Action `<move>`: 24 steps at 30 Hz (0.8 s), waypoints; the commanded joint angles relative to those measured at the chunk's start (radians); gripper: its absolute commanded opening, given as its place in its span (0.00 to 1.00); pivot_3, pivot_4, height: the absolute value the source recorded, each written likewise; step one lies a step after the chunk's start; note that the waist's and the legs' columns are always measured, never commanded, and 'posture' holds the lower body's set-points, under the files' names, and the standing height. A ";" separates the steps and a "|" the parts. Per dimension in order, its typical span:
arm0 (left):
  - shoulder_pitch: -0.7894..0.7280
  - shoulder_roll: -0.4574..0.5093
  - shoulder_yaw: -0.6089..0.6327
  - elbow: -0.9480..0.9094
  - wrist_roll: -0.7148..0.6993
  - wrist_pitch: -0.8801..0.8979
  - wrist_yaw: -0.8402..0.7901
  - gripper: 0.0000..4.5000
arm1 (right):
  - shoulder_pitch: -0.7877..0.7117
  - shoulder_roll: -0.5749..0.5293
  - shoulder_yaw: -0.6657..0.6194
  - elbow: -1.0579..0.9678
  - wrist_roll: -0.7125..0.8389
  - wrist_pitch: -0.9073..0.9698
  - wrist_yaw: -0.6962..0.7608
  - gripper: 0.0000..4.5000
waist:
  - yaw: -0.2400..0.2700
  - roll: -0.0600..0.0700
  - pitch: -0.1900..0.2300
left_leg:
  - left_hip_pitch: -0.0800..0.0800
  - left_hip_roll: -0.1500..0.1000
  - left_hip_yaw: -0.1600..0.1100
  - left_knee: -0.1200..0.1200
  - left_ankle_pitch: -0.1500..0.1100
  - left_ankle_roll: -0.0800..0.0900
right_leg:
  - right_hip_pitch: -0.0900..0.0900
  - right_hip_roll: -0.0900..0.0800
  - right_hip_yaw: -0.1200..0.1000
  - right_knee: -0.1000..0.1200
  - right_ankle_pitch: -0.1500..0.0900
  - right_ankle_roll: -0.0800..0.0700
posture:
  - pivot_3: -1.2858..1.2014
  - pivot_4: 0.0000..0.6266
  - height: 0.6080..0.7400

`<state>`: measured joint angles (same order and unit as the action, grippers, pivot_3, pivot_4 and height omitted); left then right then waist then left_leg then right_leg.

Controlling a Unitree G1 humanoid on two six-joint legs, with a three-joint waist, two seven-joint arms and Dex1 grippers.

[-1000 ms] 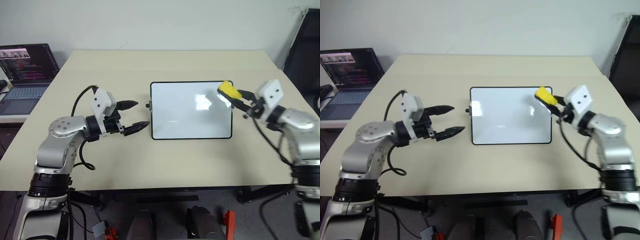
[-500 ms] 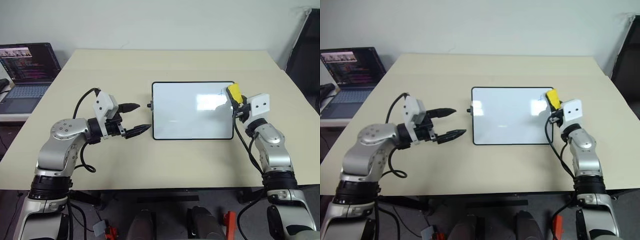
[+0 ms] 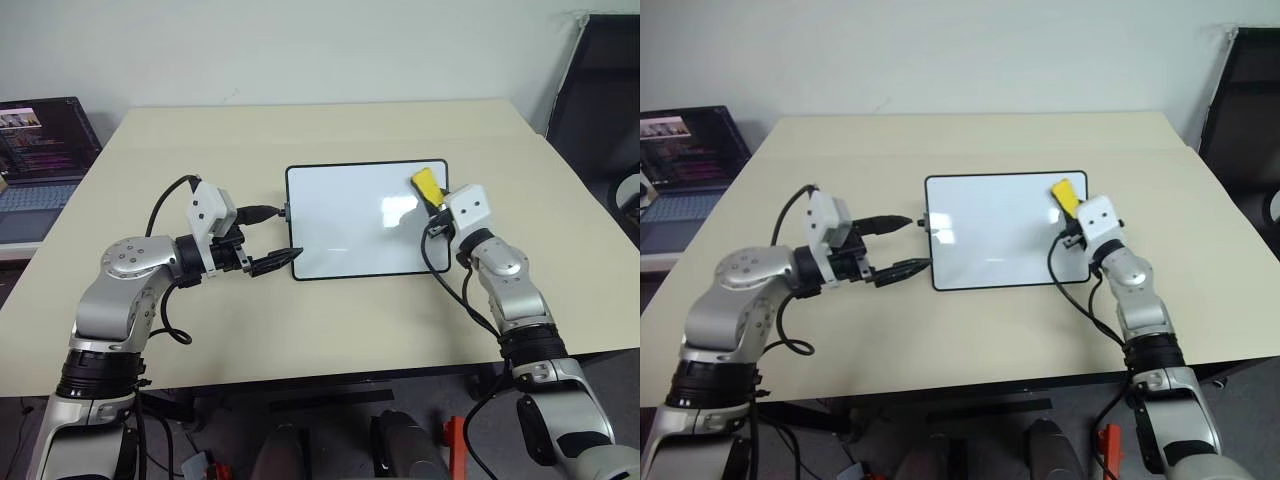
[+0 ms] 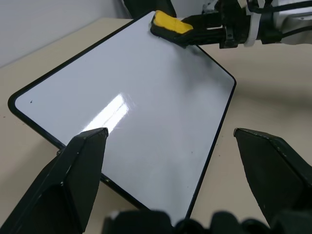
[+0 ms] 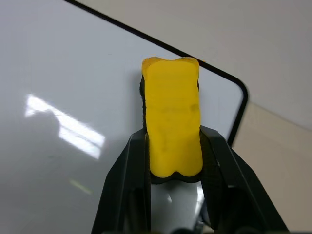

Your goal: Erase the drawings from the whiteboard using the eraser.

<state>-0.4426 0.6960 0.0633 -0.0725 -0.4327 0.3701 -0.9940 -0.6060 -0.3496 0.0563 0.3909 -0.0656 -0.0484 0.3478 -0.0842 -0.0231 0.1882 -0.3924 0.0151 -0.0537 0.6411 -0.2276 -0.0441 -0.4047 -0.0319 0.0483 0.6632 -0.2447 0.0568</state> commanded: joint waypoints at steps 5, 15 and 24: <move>-0.013 0.001 0.013 -0.040 -0.009 -0.002 0.005 1.00 | 0.057 -0.010 0.082 -0.065 0.004 0.044 0.162 0.22 | 0.000 0.000 0.000 | 0.000 0.000 0.000 0.000 0.000 0.000 | 0.000 0.000 0.000 0.000 0.000 0.000 | 0.52 0.24 1.00; -0.020 -0.006 0.006 -0.032 -0.006 -0.005 0.003 1.00 | 0.009 -0.101 -0.022 0.058 -0.039 0.057 -0.004 0.22 | 0.010 0.000 0.000 | -0.001 0.000 0.000 0.002 0.000 0.000 | 0.001 0.000 0.000 0.000 0.000 0.000 | 0.52 0.24 1.00; -0.022 -0.011 0.003 -0.028 -0.004 -0.004 0.000 1.00 | 0.100 -0.172 -0.041 0.080 -0.029 0.041 0.028 0.22 | 0.028 -0.007 -0.005 | 0.000 0.000 0.000 0.003 0.000 0.000 | 0.002 0.000 0.000 -0.001 -0.002 -0.003 | 0.52 0.24 1.00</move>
<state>-0.4442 0.6828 0.0571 -0.0736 -0.4318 0.3703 -0.9933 -0.5545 -0.5061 0.0187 0.4115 -0.0837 -0.0461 0.3596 -0.0565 -0.0306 0.1832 -0.3925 0.0147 -0.0540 0.6442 -0.2275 -0.0440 -0.4026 -0.0321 0.0483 0.6619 -0.2463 0.0533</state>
